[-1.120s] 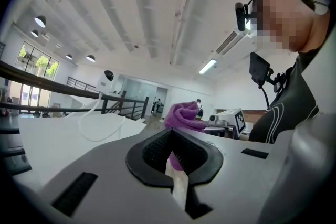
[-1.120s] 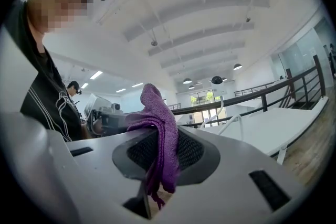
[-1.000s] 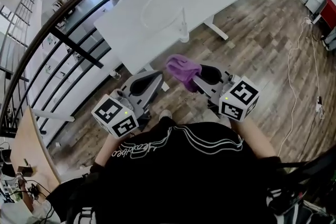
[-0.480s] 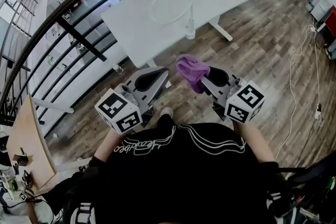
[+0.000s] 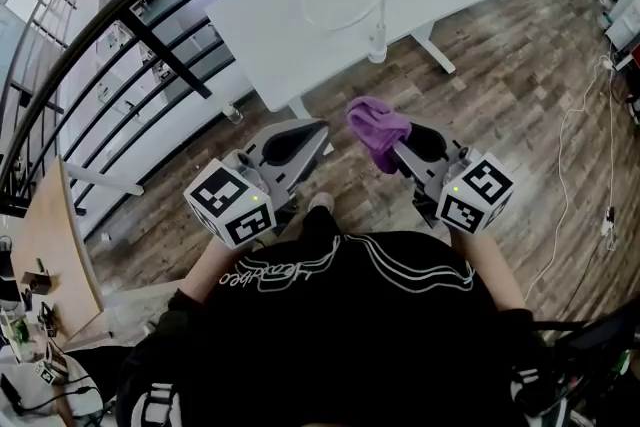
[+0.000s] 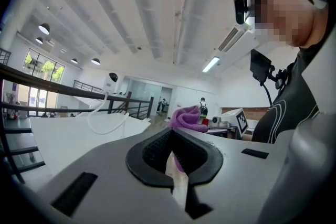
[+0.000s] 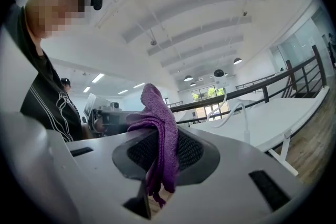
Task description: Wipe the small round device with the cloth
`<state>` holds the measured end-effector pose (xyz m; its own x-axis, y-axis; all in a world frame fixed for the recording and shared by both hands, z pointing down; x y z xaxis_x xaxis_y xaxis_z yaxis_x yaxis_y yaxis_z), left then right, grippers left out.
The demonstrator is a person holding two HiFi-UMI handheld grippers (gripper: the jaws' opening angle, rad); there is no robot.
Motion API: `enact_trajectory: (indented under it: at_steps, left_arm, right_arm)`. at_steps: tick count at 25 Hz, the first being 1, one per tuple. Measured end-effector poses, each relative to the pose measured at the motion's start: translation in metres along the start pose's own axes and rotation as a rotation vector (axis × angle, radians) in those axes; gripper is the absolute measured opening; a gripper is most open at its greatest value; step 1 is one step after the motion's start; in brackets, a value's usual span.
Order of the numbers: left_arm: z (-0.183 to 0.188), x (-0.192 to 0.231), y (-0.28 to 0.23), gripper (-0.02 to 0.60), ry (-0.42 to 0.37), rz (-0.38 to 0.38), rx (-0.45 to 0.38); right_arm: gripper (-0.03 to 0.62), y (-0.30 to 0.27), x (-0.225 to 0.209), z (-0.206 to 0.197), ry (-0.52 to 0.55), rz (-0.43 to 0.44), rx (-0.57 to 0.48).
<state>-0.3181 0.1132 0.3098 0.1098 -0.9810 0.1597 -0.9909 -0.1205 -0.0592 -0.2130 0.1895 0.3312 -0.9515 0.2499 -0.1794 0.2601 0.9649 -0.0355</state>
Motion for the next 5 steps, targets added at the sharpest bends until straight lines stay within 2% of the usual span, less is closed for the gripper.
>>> enact_trajectory:
  at_steps: [5]
  left_arm:
    - [-0.005, 0.017, 0.022, 0.008, 0.015, 0.002, 0.005]
  right_arm:
    - [0.072, -0.025, 0.015, -0.007, -0.005, 0.006, 0.019]
Point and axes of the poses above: the fingertips, and each gripper's own axes: y backward along the fingers, x to its left, z out of its top, the point moved 3 cm from there along y, backward along the fingers, and after that the axes turned 1 degree about -z, right-handed, at the moved point
